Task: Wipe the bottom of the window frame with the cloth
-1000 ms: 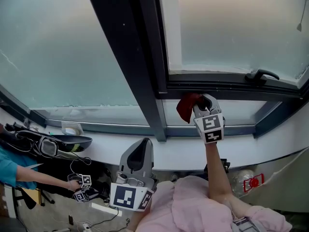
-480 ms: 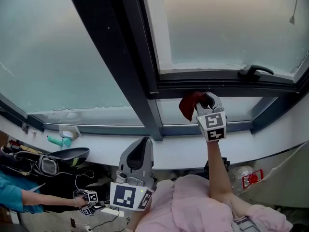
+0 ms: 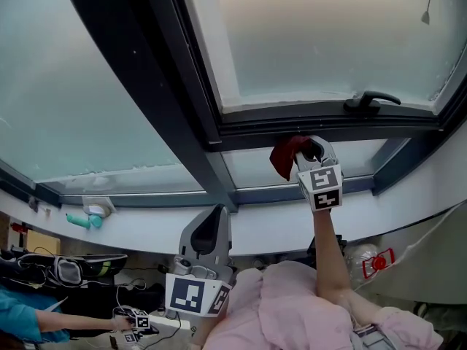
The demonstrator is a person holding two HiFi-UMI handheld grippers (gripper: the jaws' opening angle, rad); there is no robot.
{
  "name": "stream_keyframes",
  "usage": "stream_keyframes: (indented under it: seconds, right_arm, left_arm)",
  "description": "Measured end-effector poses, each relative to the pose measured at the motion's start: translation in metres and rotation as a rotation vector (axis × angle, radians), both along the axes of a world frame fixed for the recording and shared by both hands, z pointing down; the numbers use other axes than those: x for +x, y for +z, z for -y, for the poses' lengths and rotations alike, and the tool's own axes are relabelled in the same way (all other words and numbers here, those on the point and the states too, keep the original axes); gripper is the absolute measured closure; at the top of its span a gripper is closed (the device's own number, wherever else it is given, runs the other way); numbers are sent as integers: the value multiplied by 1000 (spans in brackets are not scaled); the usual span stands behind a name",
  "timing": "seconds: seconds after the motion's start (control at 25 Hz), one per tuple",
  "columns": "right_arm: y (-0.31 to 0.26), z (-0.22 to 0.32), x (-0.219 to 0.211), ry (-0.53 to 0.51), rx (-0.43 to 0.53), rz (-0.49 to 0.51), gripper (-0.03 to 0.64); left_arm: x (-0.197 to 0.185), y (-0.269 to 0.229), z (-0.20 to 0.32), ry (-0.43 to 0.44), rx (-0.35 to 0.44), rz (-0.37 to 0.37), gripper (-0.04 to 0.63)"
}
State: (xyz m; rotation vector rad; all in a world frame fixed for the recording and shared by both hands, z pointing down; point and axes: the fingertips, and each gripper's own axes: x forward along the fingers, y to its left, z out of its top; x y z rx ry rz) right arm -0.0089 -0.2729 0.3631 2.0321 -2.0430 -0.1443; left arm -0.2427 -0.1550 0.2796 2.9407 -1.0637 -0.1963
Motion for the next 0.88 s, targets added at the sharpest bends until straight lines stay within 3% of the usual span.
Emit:
stream_keyframes:
  seconds: [0.88]
  right_arm:
    - [1, -14, 39, 25, 0, -5, 546]
  left_arm:
    - [35, 4, -2, 35, -20, -3, 597]
